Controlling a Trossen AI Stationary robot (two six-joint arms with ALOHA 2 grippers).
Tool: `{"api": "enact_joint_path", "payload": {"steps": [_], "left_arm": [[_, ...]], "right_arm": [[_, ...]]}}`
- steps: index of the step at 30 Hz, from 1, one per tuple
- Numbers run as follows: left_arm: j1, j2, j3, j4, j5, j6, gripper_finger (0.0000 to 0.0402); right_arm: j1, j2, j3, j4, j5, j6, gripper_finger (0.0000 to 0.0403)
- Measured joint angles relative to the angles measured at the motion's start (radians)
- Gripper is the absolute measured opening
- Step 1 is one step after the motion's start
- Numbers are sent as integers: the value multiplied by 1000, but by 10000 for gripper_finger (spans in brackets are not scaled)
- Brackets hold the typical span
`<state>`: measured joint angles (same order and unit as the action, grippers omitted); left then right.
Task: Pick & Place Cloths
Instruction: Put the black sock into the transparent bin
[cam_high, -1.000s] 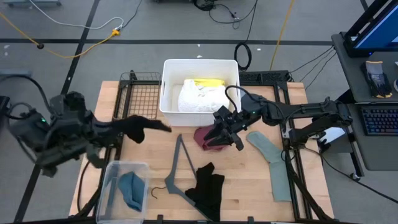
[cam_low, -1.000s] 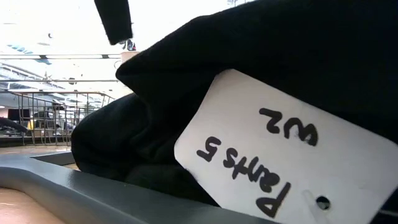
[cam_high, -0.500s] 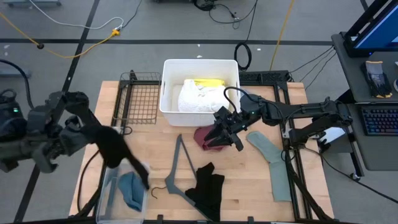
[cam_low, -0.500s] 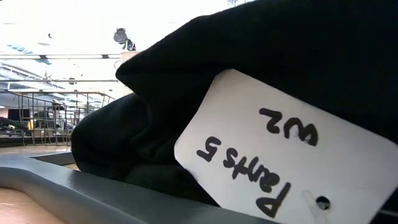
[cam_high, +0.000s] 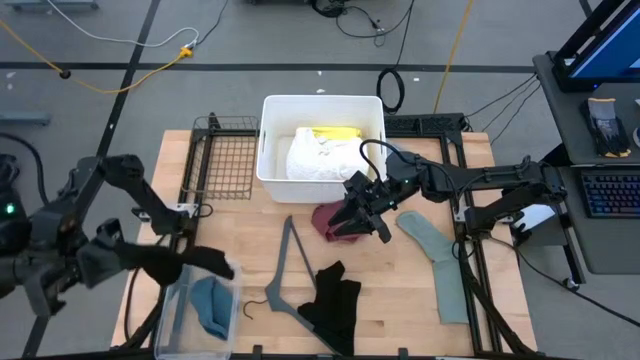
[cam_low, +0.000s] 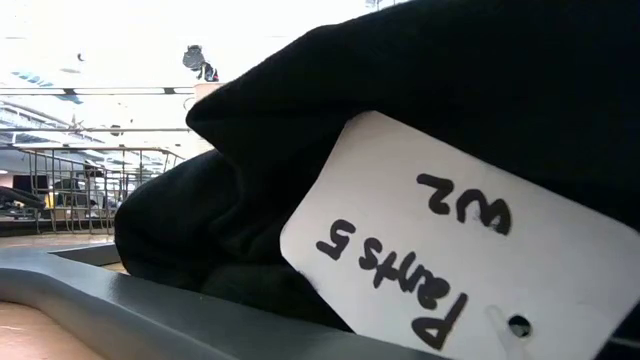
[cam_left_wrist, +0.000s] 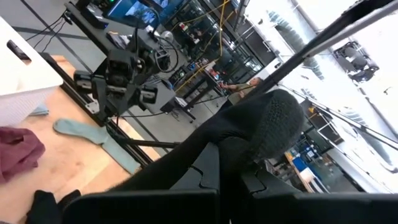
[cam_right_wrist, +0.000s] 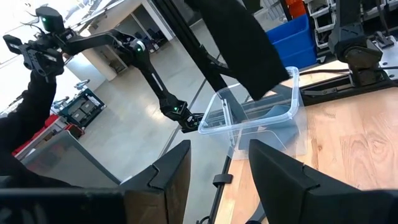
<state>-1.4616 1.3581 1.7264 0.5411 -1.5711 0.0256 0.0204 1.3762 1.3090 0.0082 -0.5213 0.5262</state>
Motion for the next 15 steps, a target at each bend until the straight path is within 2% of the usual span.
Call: {"api": "enact_joint_path", "payload": {"steps": [7, 15], "left_arm": [[0, 63, 0, 0, 1, -40, 0], [-28, 73, -1, 2, 1, -31, 0]], "right_arm": [[0, 0, 0, -1, 0, 9, 155], [1, 0, 0, -2, -1, 45, 155]]}}
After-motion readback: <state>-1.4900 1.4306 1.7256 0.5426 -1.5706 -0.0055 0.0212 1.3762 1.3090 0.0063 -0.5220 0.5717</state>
